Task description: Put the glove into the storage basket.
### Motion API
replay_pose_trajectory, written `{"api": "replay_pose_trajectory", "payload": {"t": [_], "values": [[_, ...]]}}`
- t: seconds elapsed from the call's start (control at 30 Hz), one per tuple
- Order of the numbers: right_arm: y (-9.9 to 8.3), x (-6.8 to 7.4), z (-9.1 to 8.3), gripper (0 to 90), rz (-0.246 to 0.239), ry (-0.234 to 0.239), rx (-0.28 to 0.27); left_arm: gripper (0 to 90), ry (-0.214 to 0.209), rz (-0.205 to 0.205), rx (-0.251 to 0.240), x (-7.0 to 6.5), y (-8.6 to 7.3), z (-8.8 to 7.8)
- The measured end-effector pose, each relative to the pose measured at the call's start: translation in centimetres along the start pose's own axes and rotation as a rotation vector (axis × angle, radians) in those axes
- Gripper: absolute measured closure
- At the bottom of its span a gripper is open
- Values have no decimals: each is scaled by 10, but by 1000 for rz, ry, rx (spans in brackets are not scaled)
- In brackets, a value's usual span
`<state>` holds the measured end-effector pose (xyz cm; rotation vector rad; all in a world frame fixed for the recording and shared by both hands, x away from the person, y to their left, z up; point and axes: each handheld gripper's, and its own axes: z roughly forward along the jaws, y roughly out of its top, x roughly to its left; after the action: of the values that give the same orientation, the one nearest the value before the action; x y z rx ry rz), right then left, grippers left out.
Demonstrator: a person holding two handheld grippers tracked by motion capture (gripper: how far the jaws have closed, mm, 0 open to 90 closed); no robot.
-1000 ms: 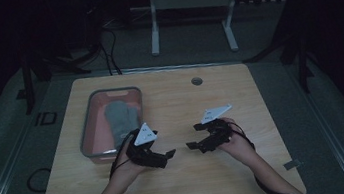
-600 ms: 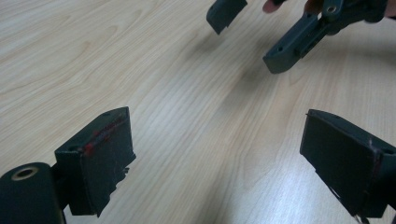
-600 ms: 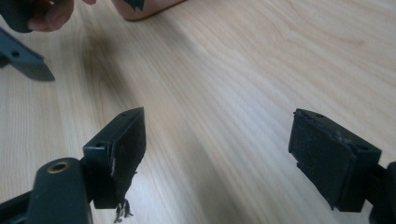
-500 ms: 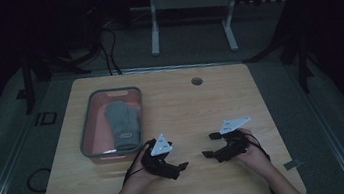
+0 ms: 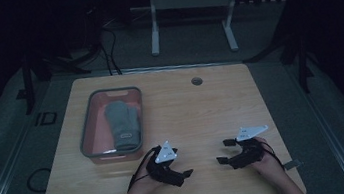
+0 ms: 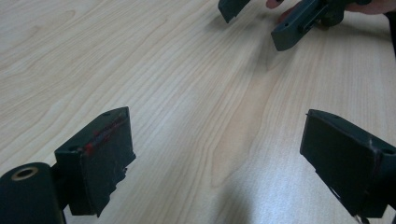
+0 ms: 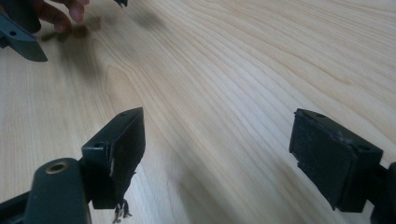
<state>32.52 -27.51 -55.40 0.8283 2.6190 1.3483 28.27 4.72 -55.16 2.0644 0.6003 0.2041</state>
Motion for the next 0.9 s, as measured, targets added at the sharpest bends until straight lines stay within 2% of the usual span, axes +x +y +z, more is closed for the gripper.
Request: {"api": "replay_pose_trajectory", "payload": {"t": [0.07, 0.27, 0.33, 0.6, 0.7, 0.9], "values": [[-7, -1, -7, 182, 9, -17, -18, 99, -4, -3, -17, -2, -1, 1], [-17, -3, -21, 182, 31, -46, -34, 99, -1, 4, -24, -4, -3, 3], [-24, -4, -30, 182, 40, -72, -50, 99, 6, 11, -30, -6, -4, 3], [-38, -11, -48, 181, 46, -127, -67, 99, 23, 10, -31, -8, -10, 4], [-40, -12, -50, 181, 50, -138, -79, 98, 26, 11, -34, -8, -11, 3], [-42, -13, -48, 182, 39, -156, -62, 99, 31, 5, -38, -8, -13, 3]]}}
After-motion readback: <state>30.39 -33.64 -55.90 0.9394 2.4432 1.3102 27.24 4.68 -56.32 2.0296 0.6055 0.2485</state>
